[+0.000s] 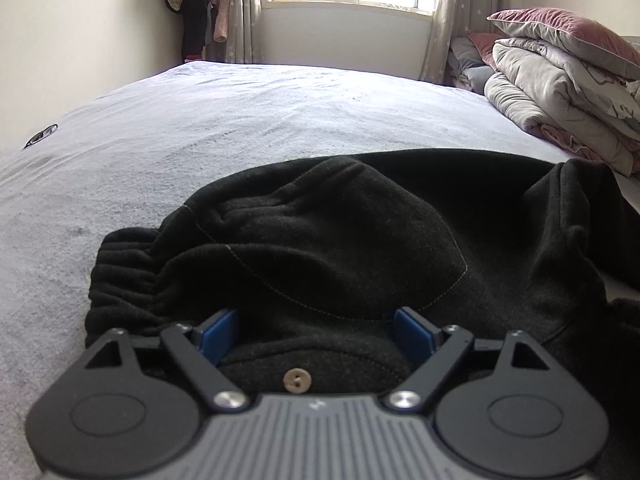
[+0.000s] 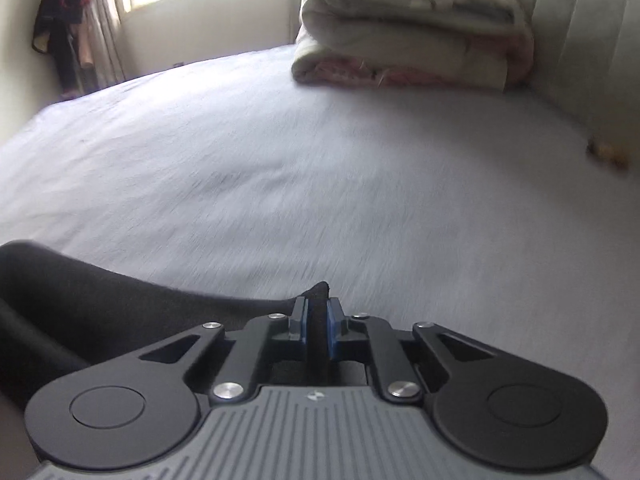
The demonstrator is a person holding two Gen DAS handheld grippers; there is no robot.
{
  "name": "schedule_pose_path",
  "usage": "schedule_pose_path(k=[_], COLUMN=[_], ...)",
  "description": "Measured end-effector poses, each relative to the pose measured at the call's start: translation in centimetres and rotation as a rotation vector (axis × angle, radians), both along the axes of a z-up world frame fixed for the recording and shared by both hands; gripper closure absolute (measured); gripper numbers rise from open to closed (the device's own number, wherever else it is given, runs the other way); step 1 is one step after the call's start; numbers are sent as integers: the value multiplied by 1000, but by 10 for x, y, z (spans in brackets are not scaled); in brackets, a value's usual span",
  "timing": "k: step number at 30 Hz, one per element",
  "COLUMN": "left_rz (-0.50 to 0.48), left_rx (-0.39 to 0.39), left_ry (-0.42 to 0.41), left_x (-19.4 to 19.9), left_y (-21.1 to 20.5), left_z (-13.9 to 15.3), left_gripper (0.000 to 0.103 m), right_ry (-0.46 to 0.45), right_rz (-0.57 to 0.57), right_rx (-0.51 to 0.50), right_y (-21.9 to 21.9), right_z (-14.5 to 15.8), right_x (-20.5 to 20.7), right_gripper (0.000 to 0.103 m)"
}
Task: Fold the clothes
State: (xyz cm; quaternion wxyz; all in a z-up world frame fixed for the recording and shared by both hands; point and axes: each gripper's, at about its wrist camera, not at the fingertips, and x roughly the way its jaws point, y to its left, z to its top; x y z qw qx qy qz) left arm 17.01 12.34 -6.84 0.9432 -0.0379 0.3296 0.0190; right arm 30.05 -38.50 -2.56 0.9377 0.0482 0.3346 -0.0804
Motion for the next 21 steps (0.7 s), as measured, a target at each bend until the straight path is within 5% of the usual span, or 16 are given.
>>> schedule_pose_path(k=[9, 16, 21], left_rz=[-9, -11, -10], left_rx=[-8, -4, 2], left_ry=[2, 5, 8], left_x=[2, 3, 3], left_y=[-1, -2, -4], left_z=[-2, -2, -1], left_gripper=[13, 11, 11], right_ry=[-121, -70, -49], right_rz=[-36, -67, -74], right_rx=[-120, -76, -58], right_y=[13, 18, 14], right_z=[36, 17, 27], right_x=[76, 94, 75], right_gripper=[94, 92, 69])
